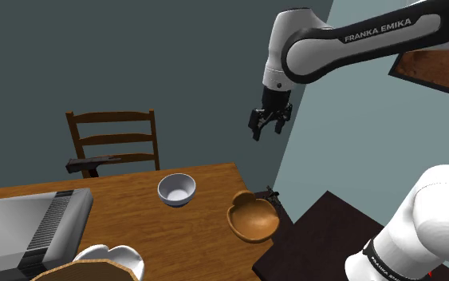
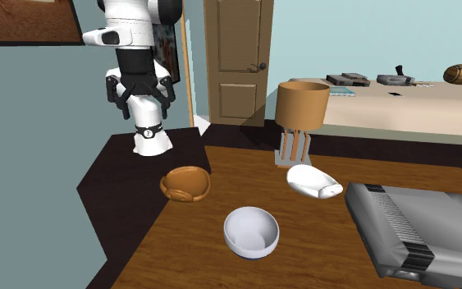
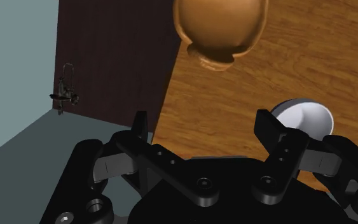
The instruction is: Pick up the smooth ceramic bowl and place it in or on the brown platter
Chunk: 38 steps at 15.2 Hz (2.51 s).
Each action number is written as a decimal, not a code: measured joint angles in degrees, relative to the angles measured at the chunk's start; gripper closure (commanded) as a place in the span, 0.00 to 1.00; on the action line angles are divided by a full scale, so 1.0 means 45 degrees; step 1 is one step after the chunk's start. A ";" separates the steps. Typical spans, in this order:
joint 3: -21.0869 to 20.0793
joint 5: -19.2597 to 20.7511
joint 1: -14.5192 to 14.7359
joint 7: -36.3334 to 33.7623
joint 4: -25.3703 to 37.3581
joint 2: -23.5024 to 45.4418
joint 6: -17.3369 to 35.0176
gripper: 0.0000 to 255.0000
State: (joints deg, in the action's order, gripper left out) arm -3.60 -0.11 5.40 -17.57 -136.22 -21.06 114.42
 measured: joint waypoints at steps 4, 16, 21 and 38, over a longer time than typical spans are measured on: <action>-0.0313 -0.0135 0.0182 -0.0427 0.0498 0.1678 0.1185 0.00; -0.1013 0.0114 0.0862 -0.1863 0.3348 0.7257 0.3961 0.00; -0.1079 0.0382 0.1279 -0.2399 0.5363 0.9727 0.4433 0.00; -0.0989 0.0628 0.1648 -0.2730 0.6530 1.1949 0.5505 0.00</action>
State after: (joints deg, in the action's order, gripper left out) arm -8.05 2.71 12.81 -29.85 -106.84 32.70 139.20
